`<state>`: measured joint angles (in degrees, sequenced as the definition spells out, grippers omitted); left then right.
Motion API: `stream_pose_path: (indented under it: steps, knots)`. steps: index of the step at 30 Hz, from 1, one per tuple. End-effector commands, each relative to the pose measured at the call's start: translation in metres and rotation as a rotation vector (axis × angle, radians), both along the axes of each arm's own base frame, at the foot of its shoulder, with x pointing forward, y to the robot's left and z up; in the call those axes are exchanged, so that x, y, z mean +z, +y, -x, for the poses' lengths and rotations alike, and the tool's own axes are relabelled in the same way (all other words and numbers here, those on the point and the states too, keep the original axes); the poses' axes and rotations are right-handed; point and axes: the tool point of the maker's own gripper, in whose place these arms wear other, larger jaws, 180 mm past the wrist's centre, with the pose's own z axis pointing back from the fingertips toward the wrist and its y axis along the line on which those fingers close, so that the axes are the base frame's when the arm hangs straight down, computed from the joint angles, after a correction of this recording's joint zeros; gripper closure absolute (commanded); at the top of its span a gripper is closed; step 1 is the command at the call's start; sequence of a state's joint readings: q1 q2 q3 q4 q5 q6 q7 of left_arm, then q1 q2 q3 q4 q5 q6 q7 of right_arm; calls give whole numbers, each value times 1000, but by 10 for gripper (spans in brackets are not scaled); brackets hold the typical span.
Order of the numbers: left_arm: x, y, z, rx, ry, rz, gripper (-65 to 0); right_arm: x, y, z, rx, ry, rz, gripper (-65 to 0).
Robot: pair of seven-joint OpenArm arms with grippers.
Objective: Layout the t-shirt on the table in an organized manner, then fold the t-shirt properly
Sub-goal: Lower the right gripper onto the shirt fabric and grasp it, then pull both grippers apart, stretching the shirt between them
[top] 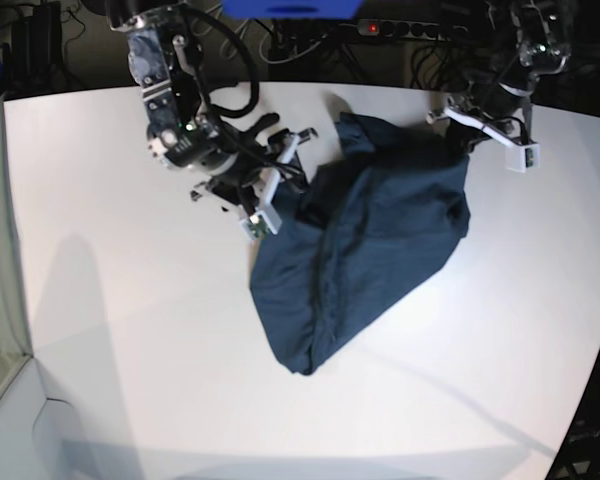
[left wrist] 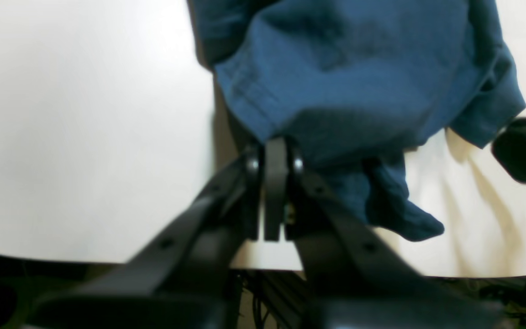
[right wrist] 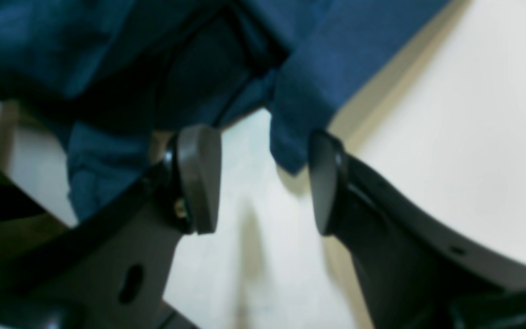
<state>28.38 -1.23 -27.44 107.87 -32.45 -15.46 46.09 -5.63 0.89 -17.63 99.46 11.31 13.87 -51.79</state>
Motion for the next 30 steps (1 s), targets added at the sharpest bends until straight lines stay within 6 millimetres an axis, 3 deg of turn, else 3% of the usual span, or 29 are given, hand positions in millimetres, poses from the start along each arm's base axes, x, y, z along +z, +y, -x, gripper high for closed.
stream_pose_path:
  steps: [1, 14, 30]
  knots:
    - [8, 1, -5, 0, -34, -1, -5, 9, 3, -7, 3, -35, -22, -319]
    - [6, 3, -5, -1, -30, -6, -5, 16, 3, -22, 2, -65, -19, -317]
    - [11, 5, -14, -2, -52, -13, -4, 10, -23, -25, -31, -61, 26, -317]
